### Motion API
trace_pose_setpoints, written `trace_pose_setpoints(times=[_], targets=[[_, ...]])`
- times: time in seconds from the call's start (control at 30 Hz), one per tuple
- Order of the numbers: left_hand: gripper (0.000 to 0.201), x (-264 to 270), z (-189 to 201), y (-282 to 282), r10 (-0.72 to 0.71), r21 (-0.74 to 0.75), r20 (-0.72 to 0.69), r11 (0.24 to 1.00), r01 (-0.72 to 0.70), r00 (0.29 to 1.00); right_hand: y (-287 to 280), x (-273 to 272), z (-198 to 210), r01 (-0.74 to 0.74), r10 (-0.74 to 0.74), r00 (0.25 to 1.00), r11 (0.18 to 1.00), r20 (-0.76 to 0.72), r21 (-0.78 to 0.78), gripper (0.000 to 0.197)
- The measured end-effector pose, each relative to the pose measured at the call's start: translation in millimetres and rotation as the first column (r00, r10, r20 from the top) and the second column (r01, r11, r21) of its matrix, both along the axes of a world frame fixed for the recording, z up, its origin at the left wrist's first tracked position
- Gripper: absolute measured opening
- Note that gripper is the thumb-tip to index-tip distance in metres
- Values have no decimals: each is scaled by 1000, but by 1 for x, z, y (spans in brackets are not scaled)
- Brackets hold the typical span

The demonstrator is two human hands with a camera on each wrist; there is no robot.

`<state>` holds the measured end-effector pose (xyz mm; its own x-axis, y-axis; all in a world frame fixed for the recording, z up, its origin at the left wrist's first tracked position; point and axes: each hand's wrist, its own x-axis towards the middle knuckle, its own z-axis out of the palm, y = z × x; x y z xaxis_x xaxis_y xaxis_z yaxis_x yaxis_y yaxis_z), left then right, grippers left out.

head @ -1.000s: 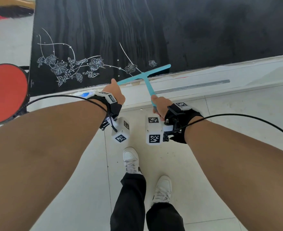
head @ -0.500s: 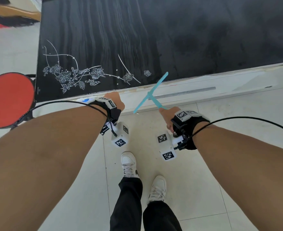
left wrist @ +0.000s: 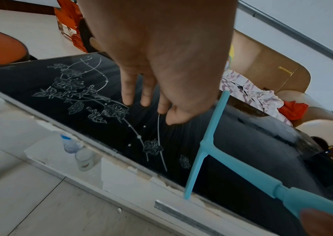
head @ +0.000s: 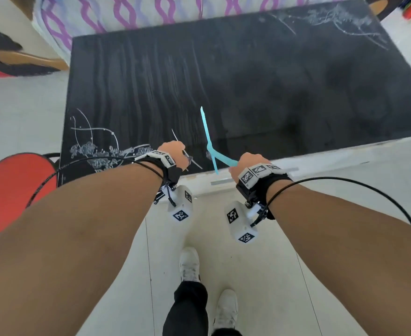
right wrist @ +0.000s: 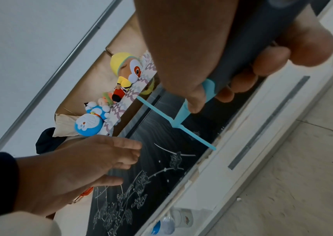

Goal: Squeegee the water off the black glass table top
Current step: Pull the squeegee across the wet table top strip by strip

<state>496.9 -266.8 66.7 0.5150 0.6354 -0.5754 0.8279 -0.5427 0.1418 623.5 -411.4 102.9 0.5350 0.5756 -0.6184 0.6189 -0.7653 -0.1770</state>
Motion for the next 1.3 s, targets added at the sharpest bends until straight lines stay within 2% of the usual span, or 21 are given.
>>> trace_pose_setpoints(times=[0.03,0.1,0.17,0.33,0.5,0.67,0.93,1.07,1.3], targets=[[24,5,5,10,-3,-4,12,1000,3,1000,10,6,5,-10,11,1000,1000,22,-11,23],[41,16,14,35,41,-33,47,999,-39,998,35,20,19,-18,20,998,999,52,-36,25],[50,27,24,56,73,-39,86,997,-70,994,56,35,27,-18,21,997,999,72,-37,25],[51,62,37,109,85,-60,109,995,-78,990,110,76,35,-16,15,994,1000,104,11,20],[53,109,36,161,81,-51,103,996,-76,991,162,121,21,19,-31,990,996,137,89,24],[54,167,9,217,139,-45,87,990,-136,986,225,178,-14,-2,-16,992,990,129,142,29],[60,241,-42,299,187,-25,96,982,-186,978,315,250,-69,55,-82,993,958,82,282,35],[57,258,-71,338,177,27,124,983,-182,976,357,267,-105,120,-126,992,895,-14,429,33],[63,288,-133,409,167,68,123,982,-176,978,421,281,-178,301,-266,953,805,-143,512,36]])
